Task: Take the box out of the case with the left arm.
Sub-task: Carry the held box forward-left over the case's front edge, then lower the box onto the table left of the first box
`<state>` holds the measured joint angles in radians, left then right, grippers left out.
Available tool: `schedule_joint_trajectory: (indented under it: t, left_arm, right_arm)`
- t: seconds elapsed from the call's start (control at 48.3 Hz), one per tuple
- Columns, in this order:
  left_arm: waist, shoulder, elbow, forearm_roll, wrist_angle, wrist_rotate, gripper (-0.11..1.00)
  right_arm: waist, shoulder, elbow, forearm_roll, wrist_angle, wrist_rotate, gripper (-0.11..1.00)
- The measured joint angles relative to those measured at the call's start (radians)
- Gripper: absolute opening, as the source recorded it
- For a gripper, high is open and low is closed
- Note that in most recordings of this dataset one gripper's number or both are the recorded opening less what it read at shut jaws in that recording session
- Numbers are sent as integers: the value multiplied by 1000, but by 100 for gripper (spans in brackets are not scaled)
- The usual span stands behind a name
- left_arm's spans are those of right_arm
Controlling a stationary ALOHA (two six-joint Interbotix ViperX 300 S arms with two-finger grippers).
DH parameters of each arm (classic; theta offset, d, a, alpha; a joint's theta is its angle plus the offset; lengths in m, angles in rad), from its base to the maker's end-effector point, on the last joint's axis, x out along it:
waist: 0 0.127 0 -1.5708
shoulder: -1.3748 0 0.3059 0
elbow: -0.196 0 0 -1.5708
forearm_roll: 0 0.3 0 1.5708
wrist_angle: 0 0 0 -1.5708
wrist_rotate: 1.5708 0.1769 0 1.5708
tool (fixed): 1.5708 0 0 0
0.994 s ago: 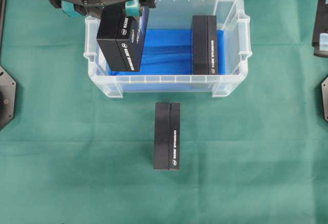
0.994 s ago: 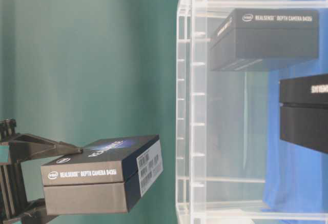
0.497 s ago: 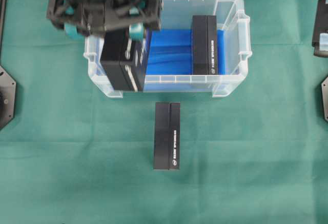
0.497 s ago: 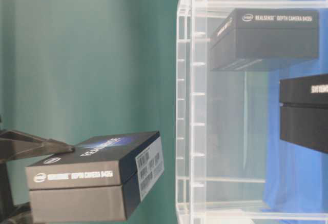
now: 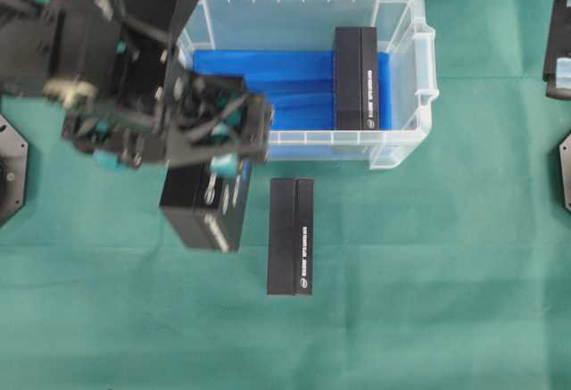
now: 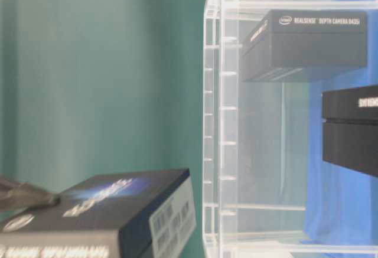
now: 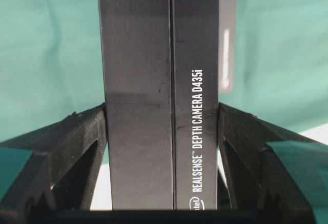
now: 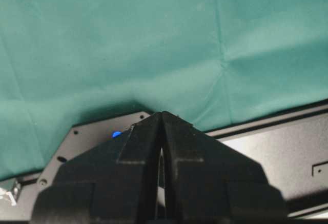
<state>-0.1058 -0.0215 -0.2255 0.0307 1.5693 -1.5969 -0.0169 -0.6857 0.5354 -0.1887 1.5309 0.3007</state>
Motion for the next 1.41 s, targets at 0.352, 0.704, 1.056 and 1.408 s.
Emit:
schedule_joint_trajectory:
  t: [0.352, 0.704, 1.056, 1.408]
  left_arm:
    - [-97, -5, 3, 2, 2, -121, 61]
    - [-107, -5, 35, 12, -2, -147, 61]
    - [-149, -6, 170, 20, -72, -196, 61]
    - [-152, 3, 330, 20, -262, -198, 61]
  right_arm:
    - [0, 0, 0, 0, 0, 0, 2]
    - [0, 0, 0, 0, 0, 0, 2]
    - [0, 0, 0, 0, 0, 0, 2]
    - [0, 0, 0, 0, 0, 0, 2]
